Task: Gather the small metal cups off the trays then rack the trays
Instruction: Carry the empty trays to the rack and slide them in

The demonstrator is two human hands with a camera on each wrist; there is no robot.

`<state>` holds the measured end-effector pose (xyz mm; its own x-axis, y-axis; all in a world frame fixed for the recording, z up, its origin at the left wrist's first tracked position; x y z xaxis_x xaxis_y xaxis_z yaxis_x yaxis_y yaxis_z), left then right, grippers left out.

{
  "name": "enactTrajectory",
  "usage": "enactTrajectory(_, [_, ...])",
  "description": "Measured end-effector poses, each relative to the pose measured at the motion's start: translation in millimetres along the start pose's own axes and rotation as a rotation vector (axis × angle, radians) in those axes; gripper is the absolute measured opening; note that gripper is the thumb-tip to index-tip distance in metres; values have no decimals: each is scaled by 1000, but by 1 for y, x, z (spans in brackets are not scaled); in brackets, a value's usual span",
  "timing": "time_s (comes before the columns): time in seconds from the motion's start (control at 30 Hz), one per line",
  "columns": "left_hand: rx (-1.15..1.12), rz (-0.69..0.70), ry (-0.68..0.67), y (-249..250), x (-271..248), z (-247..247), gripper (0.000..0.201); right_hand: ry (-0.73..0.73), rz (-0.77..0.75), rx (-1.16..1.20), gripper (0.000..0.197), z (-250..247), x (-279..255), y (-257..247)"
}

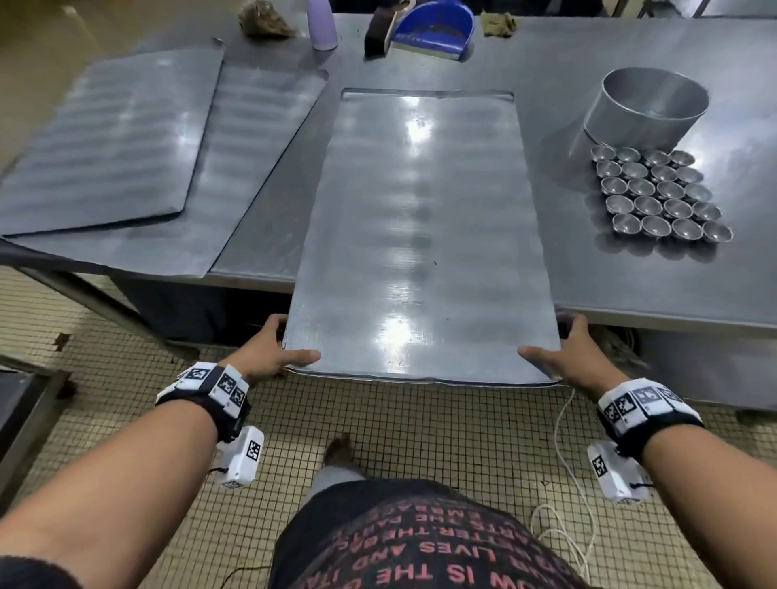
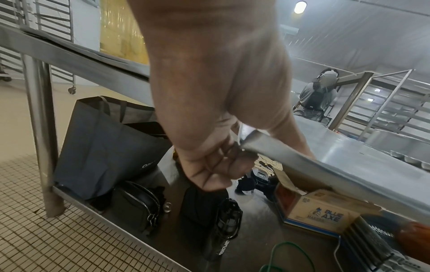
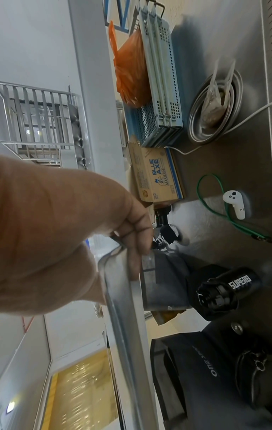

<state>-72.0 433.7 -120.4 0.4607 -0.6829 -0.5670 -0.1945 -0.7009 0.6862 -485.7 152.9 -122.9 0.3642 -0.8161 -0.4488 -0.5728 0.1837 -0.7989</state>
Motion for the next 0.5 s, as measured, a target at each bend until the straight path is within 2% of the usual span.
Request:
enactTrajectory(0.1, [15,1,-49,-5,-7,5,96,-24,30,10,103,-2,-9,4])
enactTrajectory(0.17, [-17,2,-68,-7,-12,7,97,-28,44,-27,96,-3,-13,7])
enactTrajectory(0.23, [-56,18,-93,-7,-13,7,110,-71,67,-26,94,-4,-15,7])
enactTrajectory(0.3, [-75,31,-98,-3,-13,6,124,-117,82,-34,101,-5,-11,7])
enactTrajectory(0.37, [-75,31,-81,0,-7,4,115,-116,98,-55,106,-6,-3,3])
enactTrajectory(0.43, [-48,21,-5,6,3,3,95,-64,89,-44,91,-3,4,-8])
enactTrajectory(0.5, [-29,16,72,12,15,2,87,21,67,-33,79,2,8,-20])
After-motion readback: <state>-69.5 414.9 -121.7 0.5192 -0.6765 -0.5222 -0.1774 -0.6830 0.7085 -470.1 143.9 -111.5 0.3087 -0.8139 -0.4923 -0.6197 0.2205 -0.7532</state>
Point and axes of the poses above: each hand's wrist, its own x-axis towards the middle knuckle, its own z-axis out of the palm, y = z × x, the point moved 3 cm from there along x, towards the middle knuckle, and after that the axes turned 5 degrees about x, right-handed, at the moved point
